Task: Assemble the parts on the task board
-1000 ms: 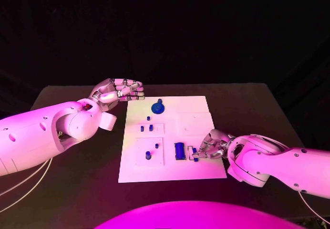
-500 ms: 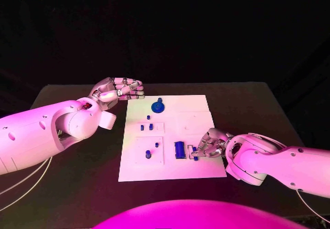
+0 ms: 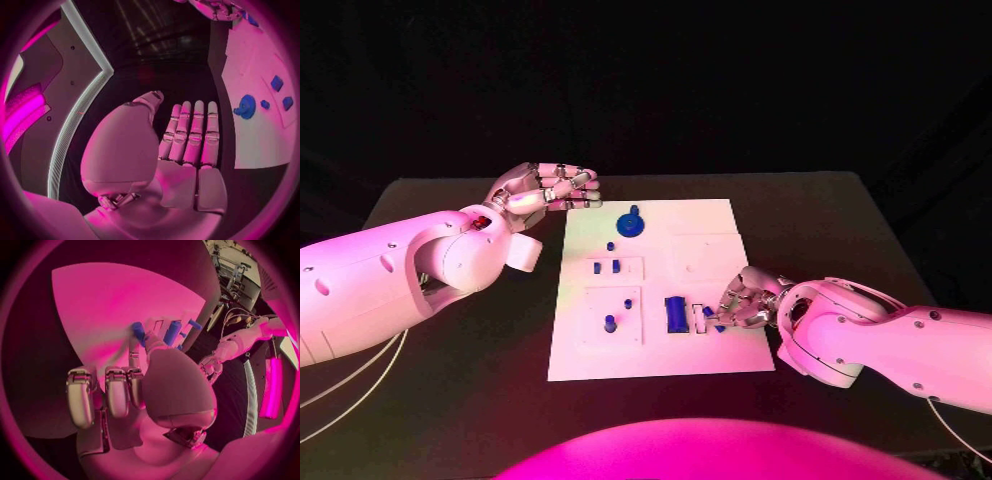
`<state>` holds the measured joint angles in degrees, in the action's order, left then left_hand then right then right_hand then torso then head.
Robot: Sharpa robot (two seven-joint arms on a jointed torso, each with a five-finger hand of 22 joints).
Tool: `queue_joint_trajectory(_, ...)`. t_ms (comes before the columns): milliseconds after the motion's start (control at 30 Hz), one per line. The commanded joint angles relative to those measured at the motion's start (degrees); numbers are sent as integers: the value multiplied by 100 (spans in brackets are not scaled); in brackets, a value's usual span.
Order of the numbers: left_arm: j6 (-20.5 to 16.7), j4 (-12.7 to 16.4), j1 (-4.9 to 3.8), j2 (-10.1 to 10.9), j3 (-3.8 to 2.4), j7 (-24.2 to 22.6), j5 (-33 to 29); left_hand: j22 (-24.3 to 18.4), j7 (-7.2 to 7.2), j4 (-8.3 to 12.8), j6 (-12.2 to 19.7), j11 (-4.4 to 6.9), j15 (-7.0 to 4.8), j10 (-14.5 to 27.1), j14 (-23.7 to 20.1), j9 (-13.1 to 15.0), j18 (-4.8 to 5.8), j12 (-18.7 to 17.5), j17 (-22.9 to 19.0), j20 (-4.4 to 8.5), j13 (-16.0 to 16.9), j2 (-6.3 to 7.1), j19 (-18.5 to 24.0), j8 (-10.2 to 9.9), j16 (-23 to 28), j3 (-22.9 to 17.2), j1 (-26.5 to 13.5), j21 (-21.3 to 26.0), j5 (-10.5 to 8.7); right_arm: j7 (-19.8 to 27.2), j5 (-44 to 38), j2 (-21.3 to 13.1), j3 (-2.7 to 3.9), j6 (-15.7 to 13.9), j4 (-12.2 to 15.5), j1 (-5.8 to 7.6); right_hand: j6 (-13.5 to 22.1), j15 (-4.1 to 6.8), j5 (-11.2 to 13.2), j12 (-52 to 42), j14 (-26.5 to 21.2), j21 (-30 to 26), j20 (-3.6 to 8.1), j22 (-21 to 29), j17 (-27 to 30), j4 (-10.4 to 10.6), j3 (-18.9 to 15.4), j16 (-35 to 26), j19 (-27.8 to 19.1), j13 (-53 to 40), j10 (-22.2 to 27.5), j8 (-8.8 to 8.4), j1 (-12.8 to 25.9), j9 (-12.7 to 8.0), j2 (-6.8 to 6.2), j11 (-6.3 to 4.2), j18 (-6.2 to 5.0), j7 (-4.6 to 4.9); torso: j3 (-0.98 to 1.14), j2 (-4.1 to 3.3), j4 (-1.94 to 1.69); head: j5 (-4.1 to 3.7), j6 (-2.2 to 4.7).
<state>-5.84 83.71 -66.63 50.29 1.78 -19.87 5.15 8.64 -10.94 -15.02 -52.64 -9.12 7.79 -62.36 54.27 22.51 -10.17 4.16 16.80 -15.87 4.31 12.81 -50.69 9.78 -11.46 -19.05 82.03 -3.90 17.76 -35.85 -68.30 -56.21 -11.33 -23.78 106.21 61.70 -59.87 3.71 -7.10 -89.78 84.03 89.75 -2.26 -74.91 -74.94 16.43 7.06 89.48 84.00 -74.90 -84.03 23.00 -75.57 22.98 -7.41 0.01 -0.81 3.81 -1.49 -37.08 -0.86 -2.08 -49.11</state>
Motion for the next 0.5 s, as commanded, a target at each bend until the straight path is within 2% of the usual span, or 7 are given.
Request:
queue_joint_trajectory(33,95,8,1,-3,-4,-8,-18,-5,-8,-10,-24,4,5,-40,37,-7,-33,-19,10,-6,8,-16,1,-34,36,21,41,10,-3,-58,-83,-20,-23,119,-25,-30,17,25,8,-22,574,25,12,-1509,-1400,6,20,15,600,-1510,-597,-8,-29,-10,-19,-30,81,14,-2,-5,-3,-3,7)
queue_joint_trajectory(300,109,1,1,-1,-4,5,-15,-8,-9,-14,-25,4,5,-40,38,-8,-33,-19,12,-6,8,-22,1,-35,39,22,44,10,-6,-59,-111,-46,-23,123,-21,-30,17,24,10,-22,573,25,12,-1509,-1398,12,20,14,600,-1510,-597,-9,-22,-11,-21,-29,81,16,-4,-4,-4,-8,4)
queue_joint_trajectory(500,117,-1,1,-2,-3,7,-15,-11,-9,-18,-24,3,6,-37,38,-10,-33,-21,13,-6,7,-24,0,-36,43,24,45,10,-11,-94,-621,-49,-23,252,-17,-30,29,23,12,-22,567,25,13,-1509,-1372,-11,38,5,600,-1510,-597,-14,-86,-14,-84,-29,81,15,-5,2,3,-18,5)
